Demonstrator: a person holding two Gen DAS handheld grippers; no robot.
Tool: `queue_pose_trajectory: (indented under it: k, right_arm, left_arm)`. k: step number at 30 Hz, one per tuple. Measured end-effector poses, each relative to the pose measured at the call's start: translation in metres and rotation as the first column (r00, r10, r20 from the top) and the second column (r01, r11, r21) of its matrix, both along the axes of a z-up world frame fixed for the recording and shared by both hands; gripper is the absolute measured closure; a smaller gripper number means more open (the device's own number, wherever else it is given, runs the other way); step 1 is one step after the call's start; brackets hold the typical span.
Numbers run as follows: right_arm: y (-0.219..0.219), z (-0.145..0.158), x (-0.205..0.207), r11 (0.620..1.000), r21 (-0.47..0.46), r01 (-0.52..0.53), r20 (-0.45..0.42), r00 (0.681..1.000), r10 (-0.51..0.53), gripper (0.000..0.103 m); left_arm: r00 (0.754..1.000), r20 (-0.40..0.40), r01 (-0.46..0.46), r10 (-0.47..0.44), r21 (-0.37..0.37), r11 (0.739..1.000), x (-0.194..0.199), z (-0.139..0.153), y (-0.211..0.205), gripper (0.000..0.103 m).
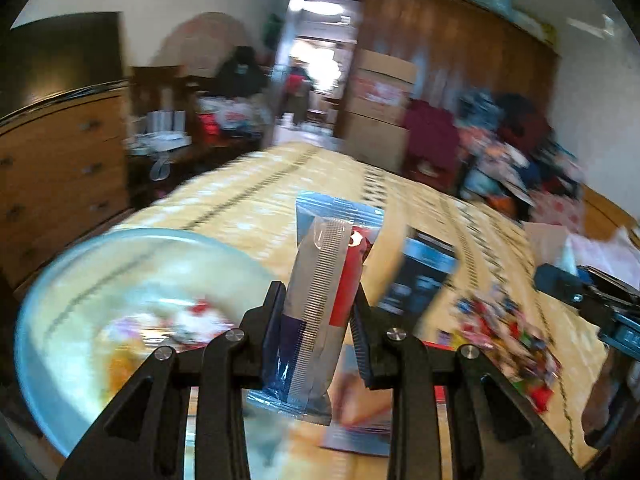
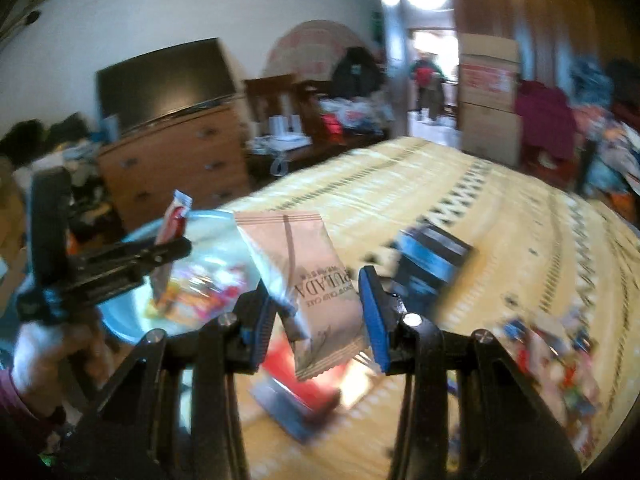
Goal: Organize snacks
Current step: 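Carry the stick pack and pink cake pack over the glass bowl with both tools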
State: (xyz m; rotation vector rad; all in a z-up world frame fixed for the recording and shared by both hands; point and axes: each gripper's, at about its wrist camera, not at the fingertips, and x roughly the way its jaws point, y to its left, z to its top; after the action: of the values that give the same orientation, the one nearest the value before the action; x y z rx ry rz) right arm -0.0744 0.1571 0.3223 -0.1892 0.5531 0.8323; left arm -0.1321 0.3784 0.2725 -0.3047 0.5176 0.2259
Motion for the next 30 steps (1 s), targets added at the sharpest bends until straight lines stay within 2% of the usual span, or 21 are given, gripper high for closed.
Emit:
queue_pose_trajectory:
  k: [5, 11, 18, 30]
  right_arm:
    - [0.081, -0.004, -0.012, 0.993, -0.031, -0.111, -0.017, 0.994, 0.110, 0.062]
    - [0.148, -0.027, -0.032, 0.975, -0.088, -0.204, -0.063, 0.978, 0.199, 0.062]
    - [0.179, -0.041, -0.048, 0.962, -0.145, -0.234, -0.086, 0.971, 0.223, 0.062]
    - [0.196, -0.043, -0.050, 0.961, -0.169, -0.218, -0.090, 0.975, 0.205, 0.062]
  left_arm:
    - [0.990, -0.062, -0.126, 0.126, 0.001, 0.992, -0.015, -0.020, 0.064, 0.071]
    - [0.980, -0.093, -0.179, 0.177, -0.011, 0.984, -0.031, -0.041, 0.095, 0.071]
    - [0.978, -0.084, -0.195, 0.192, -0.038, 0.980, -0.041, -0.046, 0.107, 0.071]
    - [0.981, -0.076, -0.182, 0.177, -0.054, 0.982, -0.042, -0.049, 0.114, 0.071]
